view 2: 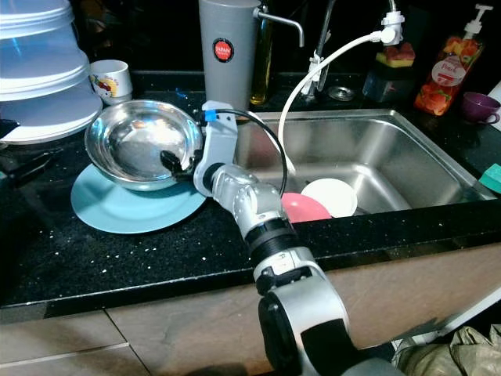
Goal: Kitchen organization
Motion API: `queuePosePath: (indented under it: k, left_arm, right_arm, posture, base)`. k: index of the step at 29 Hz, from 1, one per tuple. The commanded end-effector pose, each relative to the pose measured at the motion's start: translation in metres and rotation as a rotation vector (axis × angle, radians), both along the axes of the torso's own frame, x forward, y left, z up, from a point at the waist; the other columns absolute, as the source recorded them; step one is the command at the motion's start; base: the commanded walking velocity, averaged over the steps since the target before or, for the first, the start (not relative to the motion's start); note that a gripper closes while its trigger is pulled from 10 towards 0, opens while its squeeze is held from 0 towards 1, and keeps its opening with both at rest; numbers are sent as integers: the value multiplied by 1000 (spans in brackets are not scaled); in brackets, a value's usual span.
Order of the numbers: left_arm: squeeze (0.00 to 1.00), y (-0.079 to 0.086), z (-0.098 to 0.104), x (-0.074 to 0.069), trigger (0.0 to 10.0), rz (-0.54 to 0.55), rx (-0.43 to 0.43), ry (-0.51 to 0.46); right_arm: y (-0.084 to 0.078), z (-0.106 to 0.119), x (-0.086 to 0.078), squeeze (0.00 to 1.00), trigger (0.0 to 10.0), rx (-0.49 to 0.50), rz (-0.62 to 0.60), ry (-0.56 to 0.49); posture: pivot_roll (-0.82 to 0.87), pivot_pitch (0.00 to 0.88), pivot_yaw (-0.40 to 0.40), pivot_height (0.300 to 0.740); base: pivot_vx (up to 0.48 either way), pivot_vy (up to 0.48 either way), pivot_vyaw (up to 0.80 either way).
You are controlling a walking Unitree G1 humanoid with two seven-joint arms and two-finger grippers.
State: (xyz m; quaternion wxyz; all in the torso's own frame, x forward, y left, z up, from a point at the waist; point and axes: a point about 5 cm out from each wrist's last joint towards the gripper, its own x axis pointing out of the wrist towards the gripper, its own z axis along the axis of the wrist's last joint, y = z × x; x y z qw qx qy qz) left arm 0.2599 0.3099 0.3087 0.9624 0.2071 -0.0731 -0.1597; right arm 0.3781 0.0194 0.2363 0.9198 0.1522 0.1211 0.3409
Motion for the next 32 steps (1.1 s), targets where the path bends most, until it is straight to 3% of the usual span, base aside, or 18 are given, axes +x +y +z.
queuePosePath:
  k: [1, 2, 3, 4, 5, 23, 26, 32]
  left_arm:
    - [0, -5, -1, -1, 10000, -28, 10, 2]
    - [0, -5, -1, -1, 10000, -29, 10, 2]
    - [0, -5, -2, -1, 10000, -29, 10, 3]
    - [0, -6, -2, -1, 10000, -31, 10, 3]
    - [0, -6, -2, -1, 10000, -32, 10, 4]
    - [0, -16, 0, 4, 10000, -66, 19, -6]
    - [0, -29, -1, 12, 10000, -115, 9, -16]
    - [0, -73, -6, 34, 10000, -255, -38, -41]
  right_arm:
    - [1, -8, -2, 0, 10000, 6, 13, 47]
    - [1, -8, -3, 0, 10000, 12, 16, 53]
    - [1, -8, -3, 0, 6588, 19, 17, 57]
    - [1, -8, -3, 0, 902, 28, 15, 61]
    - [0, -7, -3, 0, 0, 36, 15, 63]
    - [-23, 11, 8, 0, 0, 125, -68, 33]
    - [-36, 23, 14, 0, 0, 164, -109, 9]
    - [-78, 52, 28, 0, 0, 236, -275, -81]
  posture:
    - [81, 84, -80, 740]
    - [81, 84, -80, 740]
    - [81, 84, -80, 740]
    - [81, 84, -80, 740]
    - [81, 84, -80, 740]
    - [75, 58, -68, 740]
    - [73, 53, -69, 740]
    - [66, 53, -66, 740]
  base:
    - [0, 0, 0]
    - [0, 0, 0]
    - [0, 0, 0]
    - [0, 0, 0]
    - [0, 0, 0]
    - [0, 0, 0]
    - [0, 0, 0]
    - [0, 0, 0]
